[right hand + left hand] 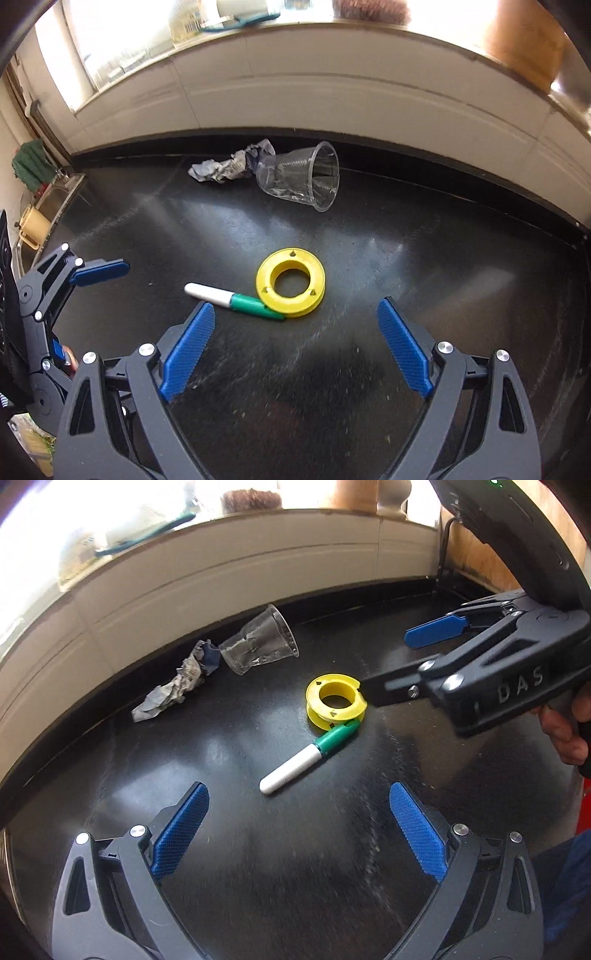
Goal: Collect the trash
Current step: 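Grasp the green-capped marker with the left tool while the right tool grasps the yellow tape roll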
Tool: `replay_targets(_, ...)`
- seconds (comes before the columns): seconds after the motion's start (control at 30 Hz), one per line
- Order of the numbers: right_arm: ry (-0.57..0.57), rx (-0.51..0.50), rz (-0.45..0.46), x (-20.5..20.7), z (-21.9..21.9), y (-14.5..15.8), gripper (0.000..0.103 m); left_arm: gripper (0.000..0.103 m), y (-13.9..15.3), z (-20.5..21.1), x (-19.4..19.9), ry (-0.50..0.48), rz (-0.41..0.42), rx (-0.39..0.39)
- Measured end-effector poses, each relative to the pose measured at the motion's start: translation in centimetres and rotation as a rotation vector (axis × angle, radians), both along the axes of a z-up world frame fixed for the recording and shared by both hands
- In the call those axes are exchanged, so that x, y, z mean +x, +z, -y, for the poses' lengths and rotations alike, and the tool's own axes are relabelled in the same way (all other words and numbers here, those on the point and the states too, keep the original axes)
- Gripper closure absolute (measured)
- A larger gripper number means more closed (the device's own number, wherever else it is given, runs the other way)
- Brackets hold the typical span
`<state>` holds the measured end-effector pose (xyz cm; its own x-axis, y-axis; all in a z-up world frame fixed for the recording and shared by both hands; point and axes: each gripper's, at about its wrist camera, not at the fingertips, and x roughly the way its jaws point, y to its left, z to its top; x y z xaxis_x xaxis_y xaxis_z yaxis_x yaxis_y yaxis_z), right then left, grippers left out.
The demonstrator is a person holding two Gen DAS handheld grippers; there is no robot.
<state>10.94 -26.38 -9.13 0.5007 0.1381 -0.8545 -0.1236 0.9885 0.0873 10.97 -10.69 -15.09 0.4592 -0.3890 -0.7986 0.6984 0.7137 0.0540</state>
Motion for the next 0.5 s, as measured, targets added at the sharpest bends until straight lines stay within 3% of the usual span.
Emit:
replay_targets(0.17,0.035,-0.022,-0.045,3.1,-0.2,-2.8,0.019,0.007,-2.3,1.4,2.1,-0.062,-0.01,0.043)
replay_targets(0.37,0.068,-0.046,-0.071,4.9,-0.5,-4.7,0.024,0.013,-4.2,2.0,3.6,-0.12,-0.046,0.031)
replay_targets(0.43,0.094,-0.073,-0.057,5.1,-0.9,-4.7,0.032,0.015,-4.3,2.0,3.9,-0.117,-0.048,0.007)
replay_targets(0.47,0.103,-0.079,-0.052,5.1,-1.1,-4.7,0.036,0.021,-4.3,2.1,4.0,-0.117,-0.046,0.003)
replay_targets(0.5,0.11,-0.087,-0.046,5.1,-1.2,-4.6,0.047,0.026,-4.2,2.2,3.9,-0.122,-0.038,-0.001)
